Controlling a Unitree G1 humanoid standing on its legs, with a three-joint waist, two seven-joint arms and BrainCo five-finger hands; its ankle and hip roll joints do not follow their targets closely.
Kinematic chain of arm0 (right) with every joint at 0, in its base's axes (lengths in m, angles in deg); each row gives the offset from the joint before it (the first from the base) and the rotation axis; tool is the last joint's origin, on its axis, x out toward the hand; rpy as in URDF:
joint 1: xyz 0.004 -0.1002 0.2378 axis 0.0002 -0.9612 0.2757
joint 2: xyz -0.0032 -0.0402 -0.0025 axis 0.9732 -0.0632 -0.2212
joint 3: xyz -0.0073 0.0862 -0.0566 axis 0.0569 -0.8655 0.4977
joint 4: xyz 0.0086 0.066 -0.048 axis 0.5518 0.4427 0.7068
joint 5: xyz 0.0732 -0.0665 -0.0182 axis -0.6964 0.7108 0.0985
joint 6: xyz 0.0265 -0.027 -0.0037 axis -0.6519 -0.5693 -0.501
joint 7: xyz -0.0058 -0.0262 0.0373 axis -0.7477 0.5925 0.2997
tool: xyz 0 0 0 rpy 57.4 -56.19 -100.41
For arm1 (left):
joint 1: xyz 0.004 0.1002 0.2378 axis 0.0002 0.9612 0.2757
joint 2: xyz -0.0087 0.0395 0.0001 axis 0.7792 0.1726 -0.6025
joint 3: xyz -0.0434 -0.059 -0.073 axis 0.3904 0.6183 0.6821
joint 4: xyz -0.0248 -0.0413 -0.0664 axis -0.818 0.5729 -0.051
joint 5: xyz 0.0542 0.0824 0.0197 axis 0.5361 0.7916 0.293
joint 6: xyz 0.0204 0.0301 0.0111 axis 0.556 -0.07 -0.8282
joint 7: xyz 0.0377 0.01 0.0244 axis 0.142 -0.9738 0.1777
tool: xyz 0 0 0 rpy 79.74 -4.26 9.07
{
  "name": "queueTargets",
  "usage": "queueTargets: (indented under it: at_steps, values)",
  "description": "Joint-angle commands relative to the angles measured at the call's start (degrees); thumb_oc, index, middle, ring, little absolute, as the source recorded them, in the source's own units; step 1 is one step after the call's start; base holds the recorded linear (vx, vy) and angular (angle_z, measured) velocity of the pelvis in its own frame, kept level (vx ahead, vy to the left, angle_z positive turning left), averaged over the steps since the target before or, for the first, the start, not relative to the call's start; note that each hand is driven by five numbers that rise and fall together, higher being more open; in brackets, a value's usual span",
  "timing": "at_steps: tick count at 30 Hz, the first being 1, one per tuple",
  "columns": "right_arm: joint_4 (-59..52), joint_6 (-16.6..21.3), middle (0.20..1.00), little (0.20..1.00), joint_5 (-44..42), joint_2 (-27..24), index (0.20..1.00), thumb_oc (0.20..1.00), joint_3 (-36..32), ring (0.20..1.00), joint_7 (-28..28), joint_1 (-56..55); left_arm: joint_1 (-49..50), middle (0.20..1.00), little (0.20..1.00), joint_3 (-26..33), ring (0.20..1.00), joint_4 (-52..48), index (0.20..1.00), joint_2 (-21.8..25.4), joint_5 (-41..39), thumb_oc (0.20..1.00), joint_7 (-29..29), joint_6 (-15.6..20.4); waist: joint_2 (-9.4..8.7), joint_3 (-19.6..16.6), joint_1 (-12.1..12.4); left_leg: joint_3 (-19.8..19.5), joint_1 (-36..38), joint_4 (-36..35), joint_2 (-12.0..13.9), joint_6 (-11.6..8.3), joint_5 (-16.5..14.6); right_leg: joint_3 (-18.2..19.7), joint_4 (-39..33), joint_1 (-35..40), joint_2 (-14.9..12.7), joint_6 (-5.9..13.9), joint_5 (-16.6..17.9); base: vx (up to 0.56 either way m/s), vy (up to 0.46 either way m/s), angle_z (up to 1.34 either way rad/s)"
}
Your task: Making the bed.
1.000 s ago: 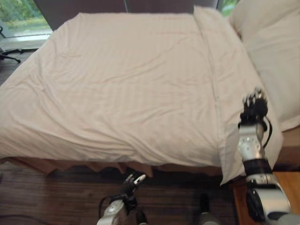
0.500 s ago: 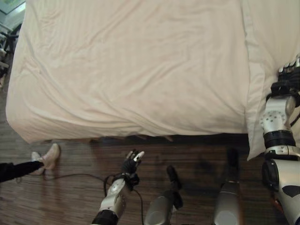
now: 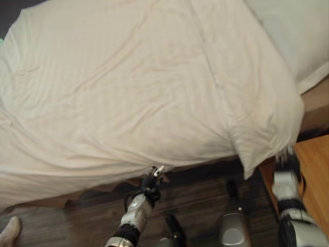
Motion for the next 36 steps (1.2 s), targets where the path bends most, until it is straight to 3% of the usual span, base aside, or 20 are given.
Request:
queueTargets:
  at_steps: [1,2,3,7,8,9,12,13,15,18,19,23,31,36]
  values:
    - [-1.6,-4.9,1.0,1.0,17.3,-4.7,1.0,1.0,3.7,1.0,3.0,-2.2,0.6,1.0,1.0,-0.9,1.0,3.5,1.0,-0.2,6.6,1.0,-3.9,-1.9,-1.68,-2.6,-1.0,-5.4,0.4,1.4,1.8,-0.26,-2.7,-3.2,1.9,0.1,-1.0,2.47,-5.2,0.05,-0.031,-0.29]
    - [-1.7,-4.9,1.0,1.0,17.5,-4.7,1.0,1.0,3.7,1.0,3.0,-2.3,0.8,1.0,1.0,-0.9,1.0,3.5,1.0,-0.3,6.8,1.0,-3.9,-1.9,-1.72,-2.6,-1.0,-5.4,0.6,1.4,1.8,-0.27,-2.8,-3.2,1.9,0.3,-1.0,2.47,-5.2,0.02,-0.031,-0.13]
    - [-3.3,-5.7,1.0,1.0,22.9,-5.2,1.0,1.0,6.9,1.0,4.3,-3.6,0.4,1.0,1.0,-3.4,1.0,5.8,1.0,0.1,13.4,1.0,-5.4,-2.4,-3.46,-3.6,-1.5,-5.2,1.5,1.5,2.2,-0.17,-2.7,-2.8,2.0,1.1,-0.6,2.42,-5.4,0.02,-0.032,-0.07]
    - [-8.0,-6.0,1.0,1.0,29.8,-3.7,1.0,1.0,11.5,1.0,5.8,-6.7,1.1,1.0,1.0,-5.5,1.0,7.3,1.0,1.4,22.2,1.0,-6.9,-2.6,-6.21,-5.6,-1.9,-5.4,3.3,1.6,2.7,0.04,-2.8,-2.5,2.3,2.8,0.1,2.3,-5.3,0.02,-0.017,-0.09]
    - [-8.0,-6.0,1.0,1.0,29.8,-3.7,1.0,1.0,11.5,1.0,5.8,-6.7,1.1,1.0,1.0,-5.4,1.0,7.3,1.0,1.4,22.2,1.0,-6.9,-2.6,-6.23,-5.6,-1.9,-5.4,3.3,1.6,2.7,0.04,-2.8,-2.5,2.3,2.9,0.1,2.3,-5.3,0.01,-0.027,-0.05]
    - [-10.0,-5.9,1.0,1.0,34.2,-3.3,1.0,1.0,15.0,1.0,5.8,-7.2,-0.8,1.0,1.0,-5.1,1.0,6.9,1.0,1.6,24.1,1.0,-5.2,-1.9,-7.44,-6.8,-2.0,-5.5,4.1,1.6,2.8,0.17,-2.9,-2.3,2.5,3.5,0.5,2.27,-5.2,0.02,-0.026,-0.04]
    - [-15.1,-5.9,1.0,1.0,41.2,-4.0,1.0,1.0,20.2,1.0,6.3,-7.4,-4.3,1.0,1.0,-4.1,1.0,-2.7,1.0,4.2,21.4,1.0,-2.2,0.6,-9.19,-8.3,-1.7,-5.6,5.9,1.5,2.6,0.61,-3.2,-1.6,3.1,4.5,1.0,2.37,-5.0,0.01,-0.011,-0.02]
    - [-15.2,-6.0,1.0,1.0,41.2,-3.9,1.0,1.0,20.2,1.0,6.3,-7.5,-4.1,1.0,1.0,-4.1,1.0,-3.0,1.0,4.3,21.4,1.0,-2.1,0.5,-9.26,-8.3,-1.7,-5.5,6.0,1.5,2.6,0.61,-3.3,-1.6,3.0,4.6,1.0,2.38,-5.0,0.0,0.0,0.0]
    - [-19.5,-4.7,1.0,1.0,39.6,-2.8,1.0,1.0,19.7,1.0,7.3,-8.7,-4.9,1.0,1.0,-1.0,1.0,-15.1,1.0,8.2,20.4,1.0,0.7,3.3,-10.17,-9.5,-0.7,-6.2,6.8,1.3,2.6,0.69,-3.4,-1.6,3.4,5.6,1.1,2.44,-5.1,0.01,0.003,0.05]
    - [-23.6,-3.5,1.0,1.0,37.7,-1.6,1.0,1.0,19.0,1.0,8.2,-10.1,-5.4,1.0,1.0,1.3,1.0,-23.2,1.0,9.9,20.3,1.0,2.1,5.1,-10.82,-10.3,0.1,-6.9,7.2,1.3,2.7,0.69,-3.5,-2.1,3.7,6.5,1.0,2.45,-5.5,0.02,-0.006,0.03]
    - [-28.4,-1.9,1.0,1.0,35.9,0.3,1.0,1.0,17.1,1.0,9.0,-12.0,-4.2,1.0,1.0,5.9,1.0,-33.9,1.0,10.2,17.5,1.0,2.2,7.4,-11.47,-11.3,1.5,-7.6,7.8,1.2,2.7,0.74,-3.8,-2.9,3.8,7.8,0.8,2.35,-6.0,0.0,0.0,0.0]
    - [-32.7,-1.1,1.0,1.0,34.6,2.7,1.0,1.0,14.9,1.0,9.7,-13.2,0.5,1.0,1.0,9.3,1.0,-40.4,1.0,8.0,16.7,1.0,1.4,7.5,-12.15,-12.1,2.8,-8.2,7.9,1.3,2.9,0.75,-4.0,-3.9,3.7,9.0,0.5,2.18,-6.4,0.01,0.001,0.21]
    - [-41.2,1.3,1.0,1.0,22.0,7.9,1.0,1.0,12.8,1.0,11.8,-12.0,7.1,1.0,1.0,9.3,1.0,-40.5,1.0,7.9,20.3,1.0,0.8,6.1,-12.47,-12.2,4.6,-8.9,8.0,1.4,3.1,0.84,-4.1,-5.2,4.1,10.3,0.2,1.93,-6.8,0.01,0.019,0.19]
    - [-43.4,1.0,1.0,1.0,22.0,8.2,1.0,1.0,15.4,1.0,12.3,-12.0,9.2,1.0,1.0,9.5,1.0,-36.6,1.0,8.3,22.3,1.0,2.6,5.2,-12.66,-11.8,5.6,-9.2,8.1,1.4,3.2,0.84,-4.1,-5.7,4.4,10.6,0.1,1.92,-6.9,0.01,0.014,0.11]
